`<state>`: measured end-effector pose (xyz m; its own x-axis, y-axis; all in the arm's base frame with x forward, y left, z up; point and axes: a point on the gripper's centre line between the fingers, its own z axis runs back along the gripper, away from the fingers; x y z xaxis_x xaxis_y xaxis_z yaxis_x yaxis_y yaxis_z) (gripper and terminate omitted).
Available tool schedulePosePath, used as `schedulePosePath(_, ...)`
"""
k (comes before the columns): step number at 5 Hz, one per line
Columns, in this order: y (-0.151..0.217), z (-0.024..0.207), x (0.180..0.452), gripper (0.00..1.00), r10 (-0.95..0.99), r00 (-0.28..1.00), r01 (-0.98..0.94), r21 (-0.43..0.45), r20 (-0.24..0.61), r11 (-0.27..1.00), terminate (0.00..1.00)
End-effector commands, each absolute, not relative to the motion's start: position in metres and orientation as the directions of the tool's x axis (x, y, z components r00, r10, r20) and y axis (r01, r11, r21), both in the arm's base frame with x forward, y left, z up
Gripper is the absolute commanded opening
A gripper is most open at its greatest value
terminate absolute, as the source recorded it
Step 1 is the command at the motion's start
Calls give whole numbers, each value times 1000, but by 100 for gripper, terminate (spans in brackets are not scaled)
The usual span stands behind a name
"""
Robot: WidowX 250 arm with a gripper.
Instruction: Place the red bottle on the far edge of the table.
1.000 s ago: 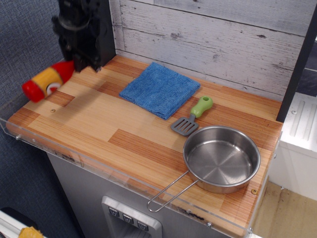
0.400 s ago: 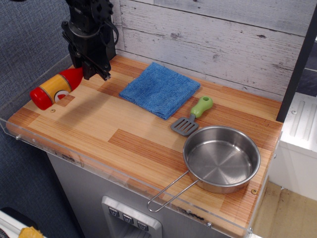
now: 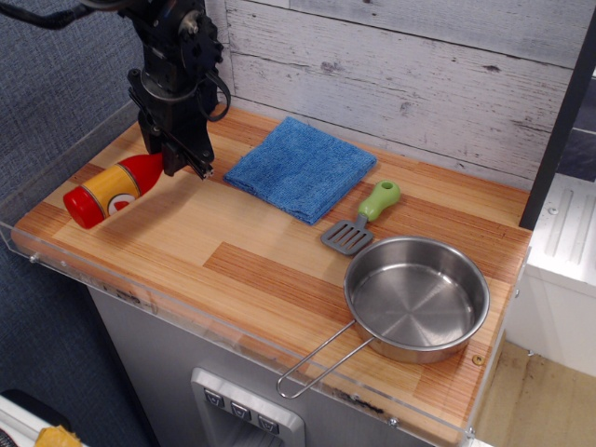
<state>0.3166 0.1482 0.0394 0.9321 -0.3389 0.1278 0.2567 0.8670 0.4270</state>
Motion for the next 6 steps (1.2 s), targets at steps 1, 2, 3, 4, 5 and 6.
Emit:
schedulePosePath(1, 146, 51, 316, 100, -337, 930, 249, 424, 145, 871, 0)
schedulePosePath(2, 146, 52, 317, 100, -338, 930, 254, 414, 142, 874, 0)
schedulePosePath(3, 145, 54, 317, 100, -335, 931, 251, 416, 143, 874, 0)
schedulePosePath(4, 146, 56, 317, 100, -332, 932, 246, 420, 145, 874, 0)
schedulePosePath(5, 146, 68, 320, 100, -361, 917, 260, 430, 171, 864, 0)
schedulePosePath(6, 145, 98, 325, 100, -400, 886, 261, 458, 236, 850, 0)
